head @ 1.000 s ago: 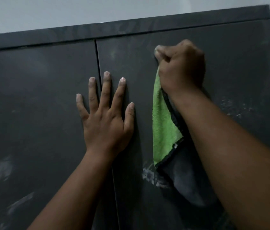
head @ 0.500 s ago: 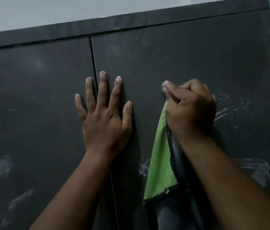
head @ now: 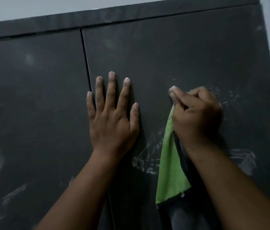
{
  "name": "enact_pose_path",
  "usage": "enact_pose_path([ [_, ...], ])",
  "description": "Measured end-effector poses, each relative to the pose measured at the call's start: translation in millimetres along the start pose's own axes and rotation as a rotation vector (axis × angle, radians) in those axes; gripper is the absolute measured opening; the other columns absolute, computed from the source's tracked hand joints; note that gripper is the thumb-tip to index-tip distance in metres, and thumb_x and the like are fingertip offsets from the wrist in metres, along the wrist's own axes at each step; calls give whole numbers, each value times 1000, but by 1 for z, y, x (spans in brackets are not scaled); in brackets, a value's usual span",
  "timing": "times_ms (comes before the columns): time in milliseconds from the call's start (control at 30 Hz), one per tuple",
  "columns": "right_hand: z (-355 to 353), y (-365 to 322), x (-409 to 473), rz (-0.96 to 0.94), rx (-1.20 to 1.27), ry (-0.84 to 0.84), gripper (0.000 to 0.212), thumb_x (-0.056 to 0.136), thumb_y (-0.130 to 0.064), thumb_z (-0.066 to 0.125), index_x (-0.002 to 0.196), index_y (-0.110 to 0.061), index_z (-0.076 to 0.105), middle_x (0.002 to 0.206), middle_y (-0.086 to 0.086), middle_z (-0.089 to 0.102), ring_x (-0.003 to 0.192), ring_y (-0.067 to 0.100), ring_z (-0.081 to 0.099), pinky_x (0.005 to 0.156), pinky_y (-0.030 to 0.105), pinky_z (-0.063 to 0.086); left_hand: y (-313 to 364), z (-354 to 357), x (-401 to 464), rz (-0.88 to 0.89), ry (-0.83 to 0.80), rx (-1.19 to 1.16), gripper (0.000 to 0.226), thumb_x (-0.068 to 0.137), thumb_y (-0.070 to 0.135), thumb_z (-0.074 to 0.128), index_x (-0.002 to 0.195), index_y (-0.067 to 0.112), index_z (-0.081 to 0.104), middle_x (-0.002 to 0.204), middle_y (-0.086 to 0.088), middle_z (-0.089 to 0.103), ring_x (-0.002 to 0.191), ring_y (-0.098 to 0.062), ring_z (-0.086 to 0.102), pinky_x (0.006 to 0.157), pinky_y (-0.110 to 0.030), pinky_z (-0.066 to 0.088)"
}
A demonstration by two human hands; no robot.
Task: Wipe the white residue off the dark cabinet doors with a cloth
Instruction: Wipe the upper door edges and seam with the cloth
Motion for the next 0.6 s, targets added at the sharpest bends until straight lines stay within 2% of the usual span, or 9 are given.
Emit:
enact_pose_path([
  [100, 11, -13, 10, 58, 53, 15, 9, 93, -28, 76, 96, -24, 83, 80, 0, 60, 74, 33, 61, 70, 53, 52, 6, 2, 0, -15, 7, -10, 66, 106, 54, 29, 166, 32, 15, 175, -1, 1, 161, -27, -8, 130, -52, 0],
  [233, 5, -23, -26, -98, 12, -93, 14, 91, -21, 79, 100, -30, 83, 80, 0, 62, 74, 30, 60, 69, 45, 48, 6, 4, 0, -20, 25, -17, 66, 105, 54, 30, 166, 33, 16, 175, -2, 1, 161, -27, -7, 130, -53, 0],
  [333, -13, -2, -34, -160, -73, -95, 18, 86, -22, 84, 99, -35, 82, 78, -2, 62, 71, 30, 58, 67, 40, 42, 5, 4, -1, -2, 29, -25, 66, 105, 54, 30, 166, 32, 17, 175, -2, 2, 161, -28, -7, 130, -54, 1],
  [467, -17, 26, 9, 20, -71, -20, 12, 91, -31, 77, 102, -30, 82, 81, 2, 64, 75, 34, 61, 71, 51, 51, 6, 4, -1, 11, 22, -21, 65, 105, 54, 31, 166, 34, 19, 175, -1, 3, 161, -28, -7, 130, -53, 0],
  [600, 0, 10, 25, 141, 38, 10, 13, 93, -32, 74, 99, -24, 83, 83, 2, 65, 78, 30, 63, 74, 51, 53, 11, 5, 1, 9, 19, -26, 65, 105, 54, 32, 165, 35, 20, 175, -1, 3, 161, -29, -7, 129, -55, 0],
])
Point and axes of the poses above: each hand's wrist, its own x-axis towards the middle knuckle, its own z-axis out of the palm, y = z × x, the point moved 3 cm from there along x, towards the middle knuckle
